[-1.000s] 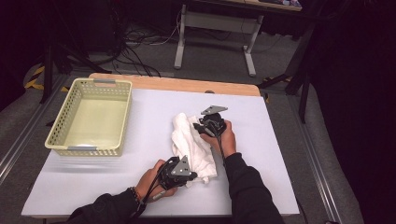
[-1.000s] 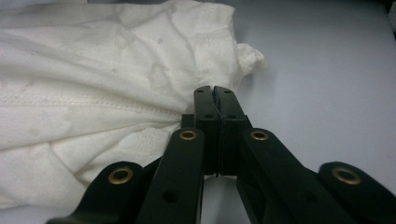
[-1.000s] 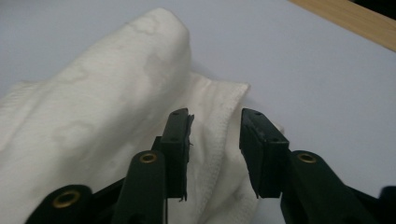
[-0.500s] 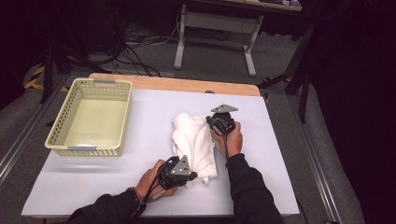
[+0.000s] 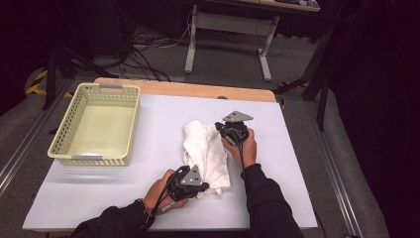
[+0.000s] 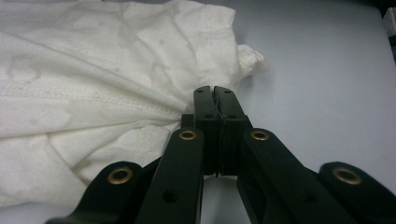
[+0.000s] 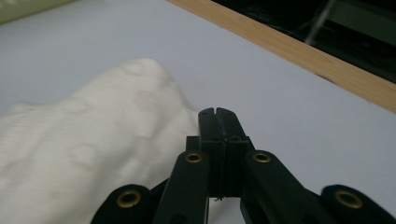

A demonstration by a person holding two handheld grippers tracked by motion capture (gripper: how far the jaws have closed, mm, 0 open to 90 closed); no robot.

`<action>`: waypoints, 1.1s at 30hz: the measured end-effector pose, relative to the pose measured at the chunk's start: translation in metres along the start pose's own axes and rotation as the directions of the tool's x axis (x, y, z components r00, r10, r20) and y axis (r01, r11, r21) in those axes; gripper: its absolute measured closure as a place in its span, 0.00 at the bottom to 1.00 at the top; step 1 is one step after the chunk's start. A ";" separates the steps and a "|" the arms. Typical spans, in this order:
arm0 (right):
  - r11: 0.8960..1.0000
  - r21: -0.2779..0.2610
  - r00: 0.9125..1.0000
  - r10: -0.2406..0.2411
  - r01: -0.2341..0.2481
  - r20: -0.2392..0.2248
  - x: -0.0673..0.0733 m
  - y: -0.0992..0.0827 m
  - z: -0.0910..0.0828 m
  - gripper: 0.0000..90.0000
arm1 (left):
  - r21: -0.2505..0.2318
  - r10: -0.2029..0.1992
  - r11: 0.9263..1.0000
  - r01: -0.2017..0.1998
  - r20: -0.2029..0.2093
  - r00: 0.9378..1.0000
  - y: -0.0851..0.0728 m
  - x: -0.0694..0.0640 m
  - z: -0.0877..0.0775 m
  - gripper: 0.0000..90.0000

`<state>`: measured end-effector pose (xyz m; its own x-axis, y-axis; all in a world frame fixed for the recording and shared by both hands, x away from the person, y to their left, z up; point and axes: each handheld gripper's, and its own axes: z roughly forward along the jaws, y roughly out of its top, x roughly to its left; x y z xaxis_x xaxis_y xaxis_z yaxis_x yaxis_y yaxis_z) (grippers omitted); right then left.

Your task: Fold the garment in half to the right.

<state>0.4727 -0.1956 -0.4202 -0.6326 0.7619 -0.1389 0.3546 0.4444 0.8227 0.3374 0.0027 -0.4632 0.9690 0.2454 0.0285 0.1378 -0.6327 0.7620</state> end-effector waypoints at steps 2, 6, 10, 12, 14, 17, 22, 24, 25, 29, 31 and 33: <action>1.000 -0.014 0.997 -0.025 0.024 -0.067 0.011 0.004 0.003 1.00 | -0.001 -0.003 1.000 0.003 0.000 1.000 0.000 0.000 0.000 0.99; 0.996 0.032 0.988 -0.082 0.087 -0.134 0.032 0.006 0.016 1.00 | 0.003 0.002 1.000 -0.002 -0.004 1.000 0.000 -0.001 0.000 0.99; 0.987 0.115 0.987 -0.097 0.112 -0.126 0.035 -0.001 0.032 1.00 | 0.001 0.004 1.000 -0.004 -0.003 1.000 0.000 -0.001 0.000 0.99; 0.987 0.130 0.990 -0.084 0.098 -0.111 0.031 -0.004 0.035 1.00 | 0.003 0.002 1.000 -0.002 -0.003 1.000 0.000 0.000 0.000 0.99; 0.987 0.140 0.994 -0.076 0.085 -0.074 0.027 -0.006 0.036 1.00 | 0.003 0.002 1.000 -0.002 -0.003 1.000 0.000 0.000 0.000 0.99; 0.987 0.153 0.998 -0.050 0.054 -0.027 0.018 -0.010 0.034 1.00 | 0.003 0.002 1.000 -0.002 -0.003 1.000 0.000 -0.001 0.000 0.99; 0.991 0.135 0.999 -0.026 0.022 0.027 0.007 -0.013 0.021 1.00 | 0.003 0.002 1.000 -0.002 -0.004 1.000 0.000 -0.001 0.000 0.99; 0.993 0.120 0.999 -0.016 0.012 0.031 0.005 -0.012 0.016 1.00 | 0.002 0.001 1.000 -0.001 -0.004 1.000 0.000 -0.001 0.000 0.99; 0.994 0.105 0.999 -0.012 0.009 0.030 0.003 -0.012 0.012 1.00 | 0.000 -0.001 1.000 0.001 -0.002 1.000 0.000 -0.001 0.000 0.99; 0.998 0.059 1.000 -0.021 0.022 -0.005 0.010 -0.013 -0.001 1.00 | 0.002 -0.002 1.000 0.002 -0.004 1.000 0.000 -0.001 0.000 0.99; 0.998 0.064 1.000 -0.025 0.026 -0.017 0.012 -0.016 0.000 1.00 | 0.005 -0.002 1.000 0.002 -0.005 1.000 0.000 -0.001 0.000 0.99; 0.992 0.115 0.998 -0.041 0.047 -0.053 0.020 -0.026 0.006 1.00 | 0.002 -0.001 1.000 0.001 -0.005 1.000 0.000 -0.001 0.000 0.99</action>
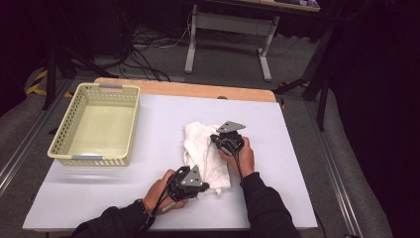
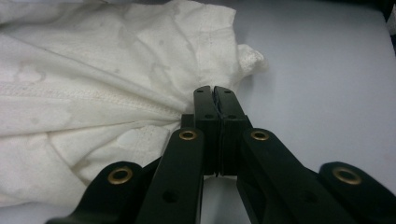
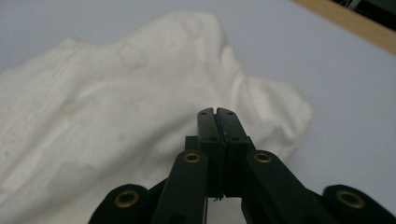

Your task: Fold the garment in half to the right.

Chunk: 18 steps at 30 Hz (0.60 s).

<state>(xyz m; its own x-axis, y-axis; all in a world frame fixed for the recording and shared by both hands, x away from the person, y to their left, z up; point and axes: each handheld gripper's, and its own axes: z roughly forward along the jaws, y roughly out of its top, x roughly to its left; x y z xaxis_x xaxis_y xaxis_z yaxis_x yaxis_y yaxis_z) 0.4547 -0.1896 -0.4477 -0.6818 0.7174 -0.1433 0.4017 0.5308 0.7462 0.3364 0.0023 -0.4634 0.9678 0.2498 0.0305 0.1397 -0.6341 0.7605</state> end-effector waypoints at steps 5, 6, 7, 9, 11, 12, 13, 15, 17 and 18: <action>1.000 0.020 1.000 -0.006 0.006 -0.026 0.004 -0.010 0.000 1.00 | 0.002 -0.002 1.000 0.002 -0.001 1.000 0.000 0.000 0.000 0.99; 1.000 0.027 1.000 -0.012 0.013 -0.023 0.004 -0.010 -0.002 1.00 | 0.002 -0.002 1.000 0.002 -0.001 1.000 0.000 0.000 0.000 0.99; 0.999 0.032 1.000 -0.025 0.025 -0.013 0.004 -0.011 -0.004 1.00 | 0.001 0.001 1.000 -0.001 -0.001 1.000 0.000 0.000 0.000 0.99; 0.998 0.051 0.999 -0.042 0.042 0.008 0.005 -0.012 -0.010 0.99 | 0.005 0.004 1.000 -0.004 -0.005 1.000 0.000 -0.001 0.000 0.99; 0.996 0.066 0.998 -0.065 0.063 0.025 0.008 -0.017 -0.016 0.98 | 0.005 0.004 1.000 -0.004 -0.004 1.000 0.000 0.000 -0.001 0.99; 0.996 0.059 0.997 -0.071 0.070 0.023 0.010 -0.021 -0.020 0.98 | 0.005 0.003 1.000 -0.003 -0.003 1.000 0.000 0.000 -0.001 0.99; 0.996 0.050 0.997 -0.071 0.070 0.026 0.010 -0.024 -0.025 0.98 | 0.004 0.001 1.000 -0.001 -0.003 1.000 0.000 -0.001 -0.001 0.99; 0.999 -0.002 0.999 -0.032 0.032 0.007 0.010 -0.032 -0.038 0.98 | 0.003 0.007 1.000 -0.007 -0.001 1.000 0.000 0.000 -0.001 0.99; 0.999 -0.033 1.000 -0.011 0.010 -0.014 0.010 -0.037 -0.045 0.98 | -0.001 0.007 1.000 -0.007 -0.001 1.000 0.000 0.000 -0.001 0.99; 0.999 -0.049 1.000 0.006 -0.007 -0.020 0.010 -0.041 -0.050 0.98 | 0.002 0.006 1.000 -0.006 0.000 1.000 0.000 0.000 -0.001 0.99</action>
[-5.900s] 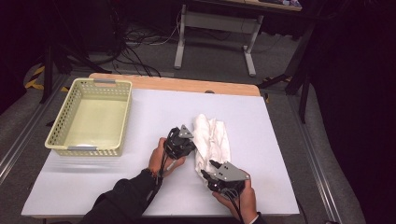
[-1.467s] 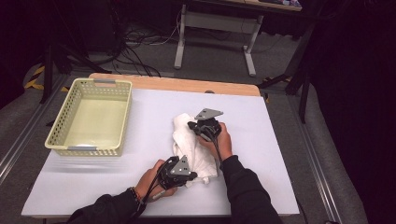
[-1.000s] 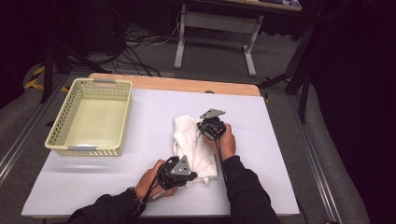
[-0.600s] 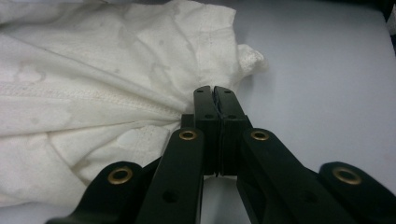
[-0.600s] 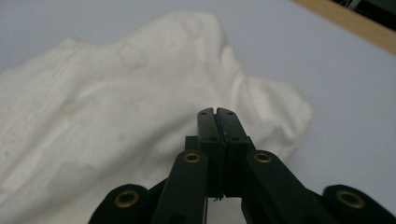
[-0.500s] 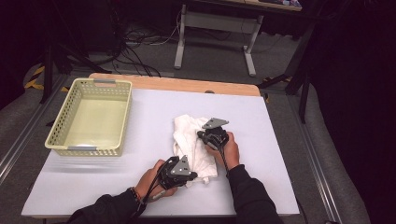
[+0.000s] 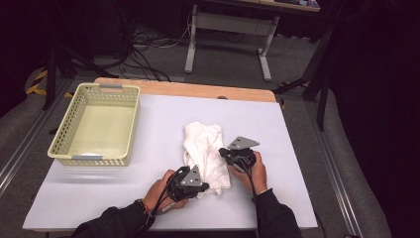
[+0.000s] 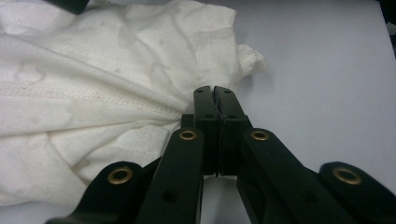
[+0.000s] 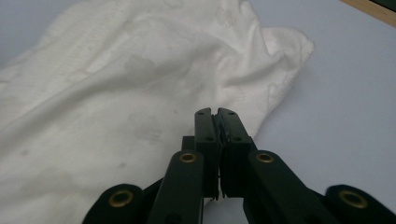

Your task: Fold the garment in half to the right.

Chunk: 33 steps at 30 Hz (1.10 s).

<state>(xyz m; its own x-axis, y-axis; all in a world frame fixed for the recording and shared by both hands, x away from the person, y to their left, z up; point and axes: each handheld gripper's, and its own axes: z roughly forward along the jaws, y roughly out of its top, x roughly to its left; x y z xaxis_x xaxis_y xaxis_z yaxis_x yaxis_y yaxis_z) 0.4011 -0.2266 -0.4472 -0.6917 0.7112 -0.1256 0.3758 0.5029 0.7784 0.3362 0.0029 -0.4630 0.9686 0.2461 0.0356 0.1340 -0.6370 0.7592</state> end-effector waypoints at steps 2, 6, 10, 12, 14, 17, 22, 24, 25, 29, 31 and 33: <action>1.000 -0.009 1.000 -0.028 0.028 -0.012 0.005 -0.003 -0.011 0.97 | -0.005 0.002 1.000 -0.002 -0.002 1.000 0.000 0.000 -0.001 0.99; 0.999 -0.002 0.996 -0.046 0.046 -0.077 0.020 -0.008 -0.016 0.97 | -0.008 0.008 1.000 -0.008 -0.002 1.000 -0.001 -0.002 -0.002 0.99; 0.993 0.065 0.991 -0.095 0.102 -0.097 0.035 -0.016 -0.015 0.97 | -0.007 0.000 1.000 0.000 0.017 1.000 -0.002 -0.005 -0.007 1.00; 0.994 0.057 0.990 -0.082 0.088 -0.111 0.038 -0.020 -0.019 0.96 | -0.013 0.012 1.000 -0.011 0.018 1.000 -0.002 -0.006 -0.010 1.00; 0.996 0.053 0.990 -0.065 0.072 -0.122 0.040 -0.024 -0.025 0.95 | -0.015 0.020 1.000 -0.020 0.008 1.000 -0.001 -0.006 -0.015 1.00; 0.996 0.050 0.989 -0.061 0.069 -0.138 0.047 -0.031 -0.034 0.92 | -0.035 0.016 0.999 -0.017 -0.019 1.000 0.001 -0.003 -0.026 1.00; 0.999 0.012 0.989 -0.037 0.039 -0.140 0.049 -0.038 -0.054 0.81 | -0.085 -0.026 0.996 0.017 -0.097 0.995 0.000 0.012 -0.048 0.92; 0.999 -0.001 0.990 -0.032 0.032 -0.137 0.049 -0.039 -0.059 0.77 | -0.094 -0.041 0.995 0.030 -0.122 0.992 0.000 0.015 -0.052 0.86; 1.000 -0.023 0.993 -0.011 0.008 -0.121 0.048 -0.040 -0.068 0.66 | -0.108 -0.067 0.993 0.051 -0.147 0.987 -0.002 0.020 -0.056 0.82; 0.999 -0.039 0.994 0.025 -0.029 -0.105 0.046 -0.042 -0.074 0.49 | -0.136 -0.117 0.987 0.090 -0.200 0.973 -0.007 0.036 -0.067 0.73; 0.999 -0.027 0.994 0.017 -0.020 -0.110 0.048 -0.042 -0.072 0.42 | -0.157 -0.135 0.982 0.101 -0.219 0.966 -0.008 0.039 -0.068 0.65; 1.000 -0.007 0.991 -0.002 0.001 -0.131 0.051 -0.041 -0.067 0.35 | -0.156 -0.161 0.980 0.126 -0.245 0.956 -0.009 0.041 -0.066 0.51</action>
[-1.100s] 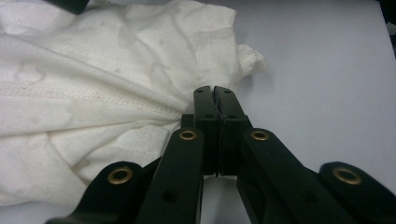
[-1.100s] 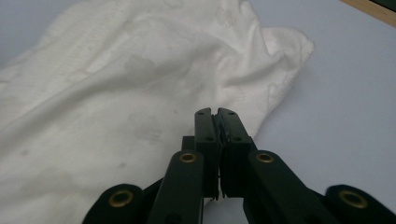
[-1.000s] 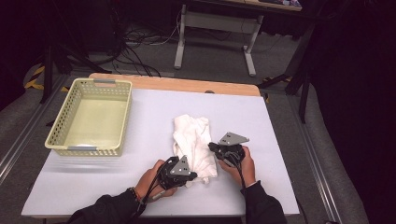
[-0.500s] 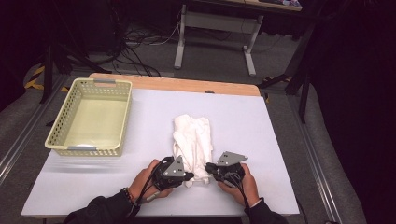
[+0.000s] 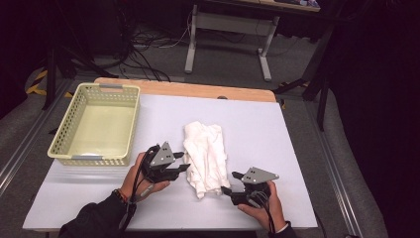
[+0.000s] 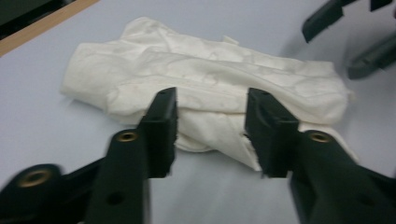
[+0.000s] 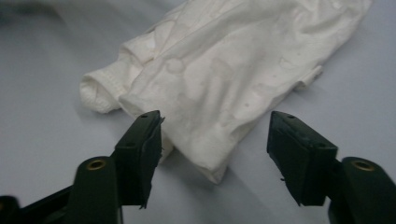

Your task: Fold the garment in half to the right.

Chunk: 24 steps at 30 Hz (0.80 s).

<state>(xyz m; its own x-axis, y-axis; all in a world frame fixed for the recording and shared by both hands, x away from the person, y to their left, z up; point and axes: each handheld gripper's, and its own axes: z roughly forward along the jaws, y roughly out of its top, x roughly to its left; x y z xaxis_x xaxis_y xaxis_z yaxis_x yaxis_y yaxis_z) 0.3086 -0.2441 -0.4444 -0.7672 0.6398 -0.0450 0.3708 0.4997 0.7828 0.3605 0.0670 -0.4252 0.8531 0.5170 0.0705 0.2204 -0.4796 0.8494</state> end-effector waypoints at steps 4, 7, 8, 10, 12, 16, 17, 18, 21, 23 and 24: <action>0.998 0.054 0.999 -0.020 0.021 -0.034 0.006 0.000 0.011 0.26 | 0.008 -0.033 0.999 0.033 -0.026 0.999 -0.001 0.001 0.004 0.30; 0.997 0.080 1.000 0.002 0.000 -0.030 0.007 -0.001 0.018 0.15 | 0.011 -0.060 0.998 0.060 -0.021 0.998 -0.001 0.004 0.009 0.20; 0.996 0.089 1.000 0.001 0.001 -0.028 0.007 -0.001 0.020 0.15 | 0.011 -0.060 0.998 0.060 -0.021 0.998 -0.001 0.004 0.009 0.19; 0.995 0.099 1.000 0.006 -0.003 -0.029 0.007 -0.002 0.024 0.14 | 0.009 -0.074 0.997 0.074 -0.016 0.997 0.000 0.004 0.013 0.15; 0.994 0.106 1.000 0.006 -0.004 -0.022 0.006 -0.001 0.025 0.13 | -0.002 -0.093 0.996 0.093 -0.014 0.996 0.003 0.004 0.016 0.14; 0.991 0.131 1.000 0.015 -0.014 -0.007 0.006 0.001 0.029 0.10 | -0.026 -0.166 0.986 0.166 0.010 0.986 0.012 0.010 0.025 0.13; 0.991 0.134 1.000 0.010 -0.009 -0.005 0.006 0.001 0.030 0.08 | -0.026 -0.166 0.986 0.166 0.010 0.986 0.012 0.010 0.025 0.13; 0.991 0.137 1.000 0.013 -0.012 -0.002 0.006 0.002 0.031 0.07 | -0.020 -0.190 0.982 0.190 0.006 0.982 0.014 0.014 0.032 0.13; 0.989 0.143 1.000 0.020 -0.019 -0.001 0.005 0.003 0.033 0.06 | -0.010 -0.227 0.974 0.227 0.012 0.974 0.015 0.019 0.040 0.13; 0.989 0.147 1.000 0.024 -0.024 0.006 0.005 0.004 0.035 0.05 | 0.008 -0.260 0.965 0.260 0.012 0.965 0.015 0.025 0.049 0.12; 0.989 0.148 1.000 0.023 -0.024 0.010 0.005 0.005 0.036 0.05 | 0.030 -0.286 0.958 0.286 -0.018 0.958 0.016 0.032 0.058 0.12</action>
<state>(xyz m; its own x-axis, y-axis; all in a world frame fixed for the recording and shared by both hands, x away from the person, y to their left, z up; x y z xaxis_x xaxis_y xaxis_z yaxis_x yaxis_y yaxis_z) 0.3253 -0.2169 -0.4630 -0.7534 0.6568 -0.0330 0.4627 0.5650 0.6831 0.4185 0.0343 -0.4394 0.7460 0.6450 -0.1656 0.4692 -0.3328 0.8180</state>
